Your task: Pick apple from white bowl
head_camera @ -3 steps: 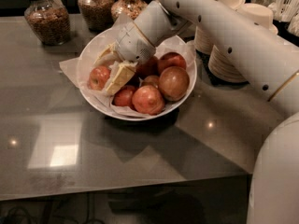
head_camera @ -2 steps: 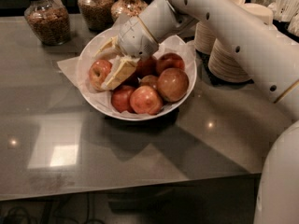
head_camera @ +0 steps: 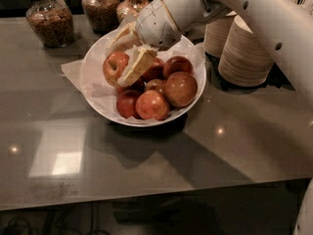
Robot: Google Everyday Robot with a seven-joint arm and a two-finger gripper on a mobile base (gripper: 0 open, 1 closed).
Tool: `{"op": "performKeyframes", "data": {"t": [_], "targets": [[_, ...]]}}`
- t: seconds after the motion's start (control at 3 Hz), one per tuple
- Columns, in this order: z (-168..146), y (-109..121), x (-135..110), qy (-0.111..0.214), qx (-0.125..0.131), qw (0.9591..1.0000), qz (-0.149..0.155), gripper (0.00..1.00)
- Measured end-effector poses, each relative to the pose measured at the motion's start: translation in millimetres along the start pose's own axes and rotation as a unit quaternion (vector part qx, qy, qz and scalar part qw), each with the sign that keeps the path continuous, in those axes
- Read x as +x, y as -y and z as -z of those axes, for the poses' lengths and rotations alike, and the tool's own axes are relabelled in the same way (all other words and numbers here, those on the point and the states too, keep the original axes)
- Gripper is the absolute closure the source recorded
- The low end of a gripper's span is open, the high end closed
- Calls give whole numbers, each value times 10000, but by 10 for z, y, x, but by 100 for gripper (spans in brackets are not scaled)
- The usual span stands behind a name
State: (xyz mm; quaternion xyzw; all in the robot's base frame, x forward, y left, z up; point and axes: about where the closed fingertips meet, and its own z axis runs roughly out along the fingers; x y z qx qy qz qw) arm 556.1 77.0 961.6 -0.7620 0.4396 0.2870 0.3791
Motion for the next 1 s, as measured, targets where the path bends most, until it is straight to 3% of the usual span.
{"op": "performKeyframes", "data": {"t": [0.33, 0.67, 1.0], "targets": [[268, 15, -116, -78, 208, 9997, 54, 100], [810, -66, -419, -272, 603, 9976, 228, 100], [813, -66, -422, -273, 606, 9975, 230, 100]]}}
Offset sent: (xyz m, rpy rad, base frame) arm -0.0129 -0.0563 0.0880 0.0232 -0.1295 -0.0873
